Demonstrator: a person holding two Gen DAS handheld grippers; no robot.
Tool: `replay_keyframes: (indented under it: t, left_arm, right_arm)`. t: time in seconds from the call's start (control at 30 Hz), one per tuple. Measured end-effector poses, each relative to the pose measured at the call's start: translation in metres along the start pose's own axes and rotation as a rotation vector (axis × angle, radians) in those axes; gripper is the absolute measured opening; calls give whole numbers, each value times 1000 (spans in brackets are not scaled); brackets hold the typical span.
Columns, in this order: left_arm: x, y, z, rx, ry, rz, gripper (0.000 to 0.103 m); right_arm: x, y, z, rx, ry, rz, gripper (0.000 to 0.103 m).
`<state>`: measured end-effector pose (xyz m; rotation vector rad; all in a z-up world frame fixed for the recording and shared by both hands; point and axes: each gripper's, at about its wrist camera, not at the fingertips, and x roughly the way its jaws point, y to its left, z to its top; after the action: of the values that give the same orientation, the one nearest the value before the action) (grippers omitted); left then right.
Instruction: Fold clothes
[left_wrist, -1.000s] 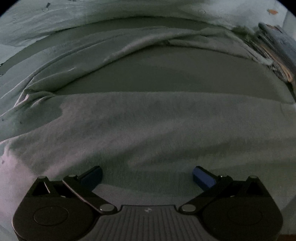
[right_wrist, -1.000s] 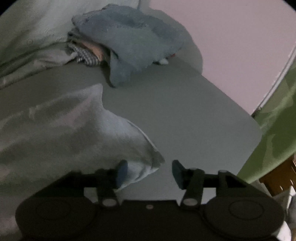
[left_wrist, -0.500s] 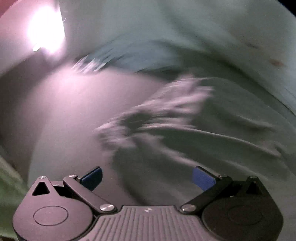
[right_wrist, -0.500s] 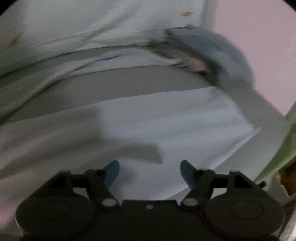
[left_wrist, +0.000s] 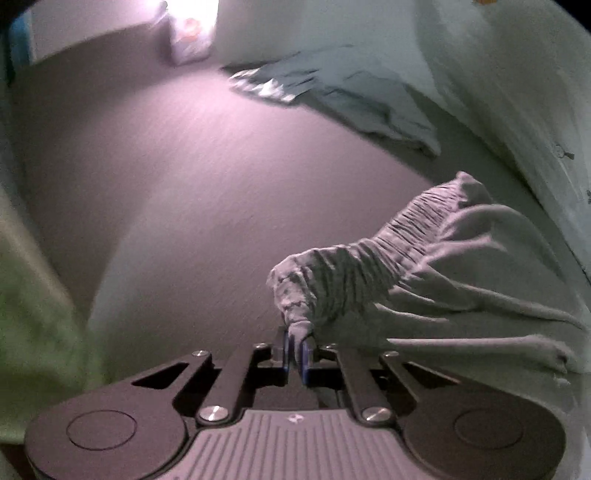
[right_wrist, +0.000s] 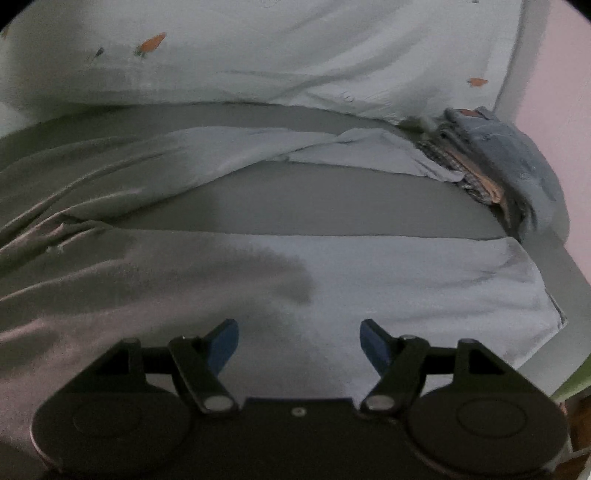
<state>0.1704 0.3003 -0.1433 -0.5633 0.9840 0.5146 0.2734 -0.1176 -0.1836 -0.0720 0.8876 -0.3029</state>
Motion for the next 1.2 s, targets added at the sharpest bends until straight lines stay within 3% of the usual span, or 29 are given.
replay_keyframes:
  t: [0.07, 0.13, 0.2, 0.27, 0.3, 0.47, 0.6, 0.7, 0.8, 0.83, 0.87, 0.9, 0.97, 1.1, 1.2]
  left_arm:
    - [0, 6, -9, 30, 20, -3, 28]
    - [-3, 5, -5, 48, 16, -22, 31]
    - [-13, -1, 7, 84, -23, -40, 42]
    - [-27, -8, 20, 121, -98, -28, 69]
    - [-32, -12, 28, 135, -138, -32, 74]
    - [-28, -34, 76, 190, -199, -140, 83]
    - [7, -68, 105, 250, -156, -224, 83]
    - [52, -107, 119, 313, -101, -253, 83]
    - [98, -145, 126, 375, -48, -202, 81]
    - [108, -153, 127, 383, -27, -199, 73]
    - [116, -161, 127, 390, -17, -189, 55]
    - [118, -167, 126, 394, -28, -167, 53]
    - [110, -178, 118, 421, -57, -163, 10]
    - [68, -198, 87, 566, -131, -208, 9]
    - [32, -223, 46, 742, -111, -308, 11]
  right_arm:
    - [10, 5, 5, -23, 27, 14, 74]
    - [17, 12, 10, -49, 42, 29, 74]
    - [17, 20, 14, -78, 36, 40, 74]
    - [18, 25, 19, -109, 19, 41, 75]
    - [19, 28, 21, -125, 11, 42, 77]
    - [26, 43, 32, -129, 12, 60, 78]
    - [36, 56, 44, -142, -8, 39, 78]
    - [47, 64, 59, -151, -19, 33, 78]
    - [57, 72, 72, -178, -27, 9, 78]
    - [60, 74, 76, -190, -29, -2, 78]
    - [63, 76, 81, -202, -31, -13, 78]
    - [64, 79, 82, -210, -19, -20, 78]
    - [64, 83, 82, -235, -1, -15, 78]
    - [49, 91, 63, -371, -32, 22, 78]
    - [43, 95, 51, -462, -52, 22, 78]
